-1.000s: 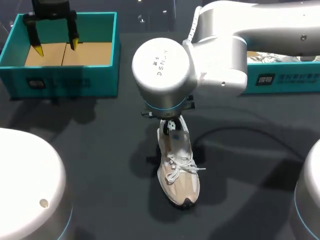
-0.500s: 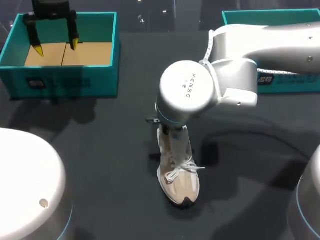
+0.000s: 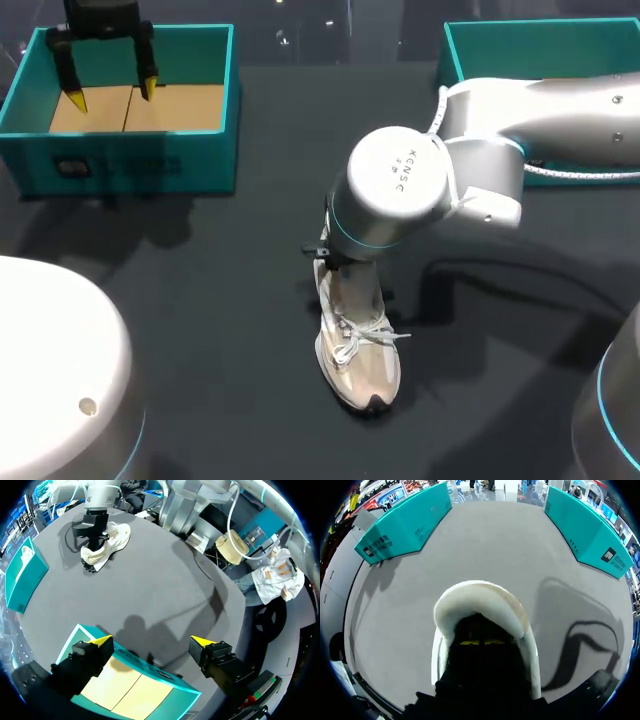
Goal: Take the shoe out of the shoebox, open the shoe tongue, remove and reinsert the insole, then place the shoe into the shoebox
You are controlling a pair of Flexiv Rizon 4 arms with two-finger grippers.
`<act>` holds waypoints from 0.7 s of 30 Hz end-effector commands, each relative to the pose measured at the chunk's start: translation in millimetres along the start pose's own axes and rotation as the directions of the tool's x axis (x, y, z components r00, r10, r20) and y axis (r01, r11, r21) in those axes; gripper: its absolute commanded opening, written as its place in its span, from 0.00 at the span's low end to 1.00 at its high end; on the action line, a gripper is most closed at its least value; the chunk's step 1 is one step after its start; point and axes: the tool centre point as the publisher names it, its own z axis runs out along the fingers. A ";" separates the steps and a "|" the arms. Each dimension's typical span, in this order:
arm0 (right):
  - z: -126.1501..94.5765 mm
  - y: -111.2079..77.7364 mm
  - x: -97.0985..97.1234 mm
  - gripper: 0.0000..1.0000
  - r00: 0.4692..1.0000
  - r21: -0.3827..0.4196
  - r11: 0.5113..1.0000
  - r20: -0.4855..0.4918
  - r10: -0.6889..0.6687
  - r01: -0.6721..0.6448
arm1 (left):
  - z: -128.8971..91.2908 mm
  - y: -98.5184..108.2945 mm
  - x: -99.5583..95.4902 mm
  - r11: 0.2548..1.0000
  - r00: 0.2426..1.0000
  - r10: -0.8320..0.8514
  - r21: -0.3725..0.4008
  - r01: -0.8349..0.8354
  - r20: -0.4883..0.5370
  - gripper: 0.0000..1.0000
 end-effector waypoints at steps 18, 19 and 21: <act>-40.4 -20.9 0.4 0.00 0.989 0.011 1.000 0.147 0.008 -0.010 | -0.3 -0.5 1.0 1.000 1.000 0.001 -0.002 -0.001 0.000 1.00; -43.1 -17.1 -0.5 0.00 0.991 -0.015 1.000 0.135 0.001 0.001 | -0.3 -0.5 1.0 1.000 1.000 0.001 -0.002 -0.001 0.000 1.00; -45.0 -11.4 -2.0 0.00 0.991 -0.033 0.999 0.133 -0.001 0.006 | -0.3 -0.5 1.0 1.000 1.000 0.001 -0.002 -0.001 0.000 1.00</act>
